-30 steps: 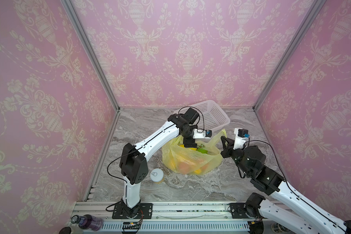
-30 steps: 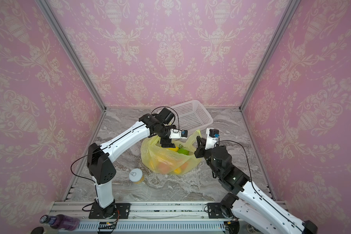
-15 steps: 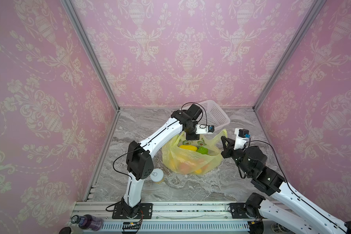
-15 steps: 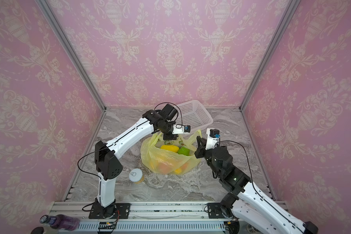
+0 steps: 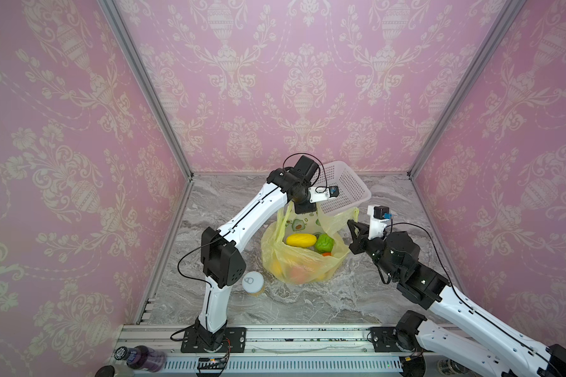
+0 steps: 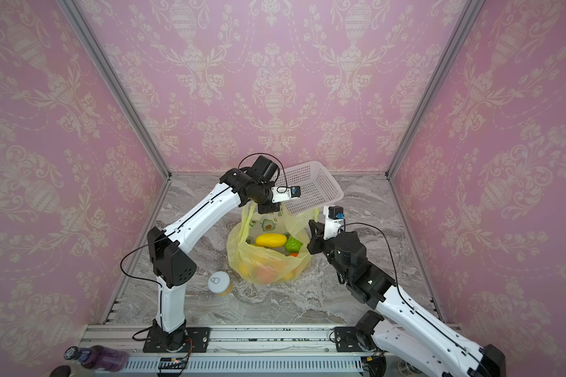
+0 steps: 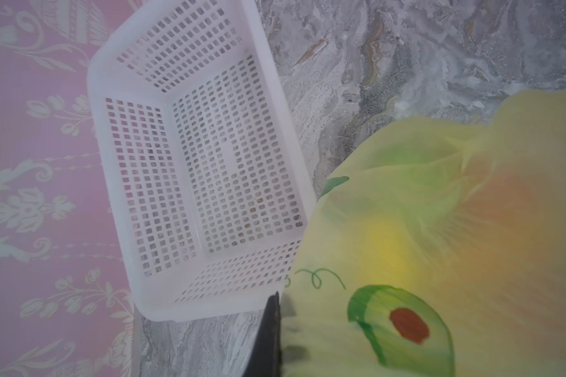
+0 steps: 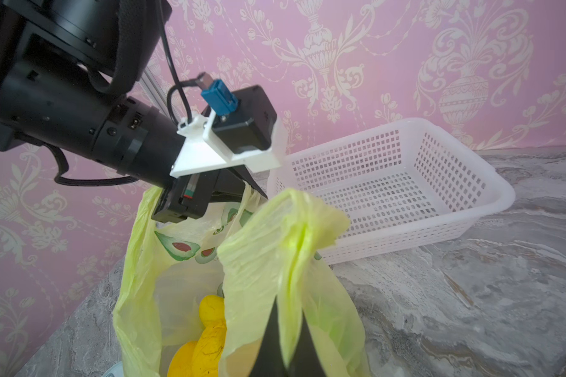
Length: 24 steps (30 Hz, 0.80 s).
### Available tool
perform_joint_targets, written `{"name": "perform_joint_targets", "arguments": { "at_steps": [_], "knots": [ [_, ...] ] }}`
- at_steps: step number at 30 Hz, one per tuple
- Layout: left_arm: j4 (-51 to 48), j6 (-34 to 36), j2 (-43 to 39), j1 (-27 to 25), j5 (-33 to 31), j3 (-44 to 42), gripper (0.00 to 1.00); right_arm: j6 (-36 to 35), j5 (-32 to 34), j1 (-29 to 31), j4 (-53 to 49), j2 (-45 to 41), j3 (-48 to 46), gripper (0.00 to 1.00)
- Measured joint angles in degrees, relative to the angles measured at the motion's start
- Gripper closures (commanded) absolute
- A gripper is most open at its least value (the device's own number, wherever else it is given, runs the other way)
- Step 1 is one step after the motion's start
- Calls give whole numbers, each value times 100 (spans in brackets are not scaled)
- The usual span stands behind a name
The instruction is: Untie the knot of the plastic bag and take out the fruit
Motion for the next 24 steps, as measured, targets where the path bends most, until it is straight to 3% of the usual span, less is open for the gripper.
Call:
{"name": "perform_joint_targets", "arguments": {
  "at_steps": [12, 18, 24],
  "knots": [
    [-540, -393, 7, 782, -586, 2236, 100, 63, -396, 0, 592, 1034, 570, 97],
    [-529, -503, 4, 916, -1034, 2337, 100, 129, -372, 0, 802, 1432, 629, 62],
    [-330, -603, -153, 1108, -1425, 1641, 100, 114, -302, -24, 894, 1818, 638, 21]
  ]
}}
